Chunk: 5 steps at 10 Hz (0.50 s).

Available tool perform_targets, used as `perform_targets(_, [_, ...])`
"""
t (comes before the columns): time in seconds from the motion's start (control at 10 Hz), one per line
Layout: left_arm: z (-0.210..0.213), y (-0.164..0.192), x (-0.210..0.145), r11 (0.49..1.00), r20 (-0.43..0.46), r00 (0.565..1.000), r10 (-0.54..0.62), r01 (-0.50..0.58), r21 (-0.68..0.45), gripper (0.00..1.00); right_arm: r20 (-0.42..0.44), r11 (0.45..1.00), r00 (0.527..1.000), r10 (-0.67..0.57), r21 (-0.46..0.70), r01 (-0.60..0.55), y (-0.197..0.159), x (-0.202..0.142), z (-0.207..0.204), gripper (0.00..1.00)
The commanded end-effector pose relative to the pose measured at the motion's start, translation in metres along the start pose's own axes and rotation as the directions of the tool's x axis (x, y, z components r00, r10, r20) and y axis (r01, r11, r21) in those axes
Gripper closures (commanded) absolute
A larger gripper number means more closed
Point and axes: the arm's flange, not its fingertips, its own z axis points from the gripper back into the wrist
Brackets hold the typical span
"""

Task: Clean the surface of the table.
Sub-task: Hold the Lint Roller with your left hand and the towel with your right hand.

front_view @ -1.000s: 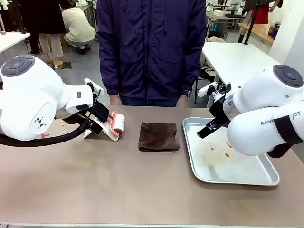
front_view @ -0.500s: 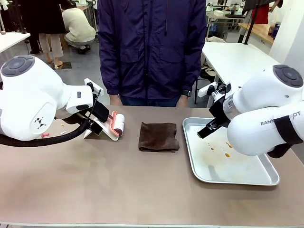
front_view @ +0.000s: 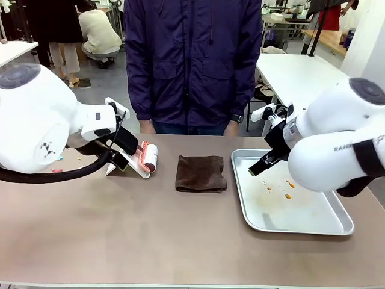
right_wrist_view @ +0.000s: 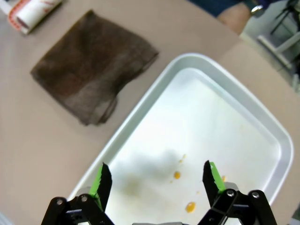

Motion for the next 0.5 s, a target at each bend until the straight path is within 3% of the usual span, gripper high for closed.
perform_targets(0.0, [0.051, 0.008, -0.033, 0.995, 0.020, 0.999, 0.040, -0.038, -0.095, 0.00, -0.027, 0.988, 0.994, -0.103, 0.115, 0.106, -0.013, -0.017, 0.048, 0.00])
perform_targets(0.2, [0.093, 0.014, -0.055, 0.980, 0.087, 0.990, 0.109, -0.092, -0.178, 0.00, -0.051, 0.924, 0.936, -0.349, 0.146, 0.352, -0.021, -0.023, 0.079, 0.00])
perform_targets(0.4, [0.136, 0.041, -0.089, 0.918, 0.104, 0.961, 0.257, -0.210, -0.335, 0.00, -0.060, 0.802, 0.873, -0.485, 0.369, 0.471, -0.045, -0.046, 0.116, 0.00])
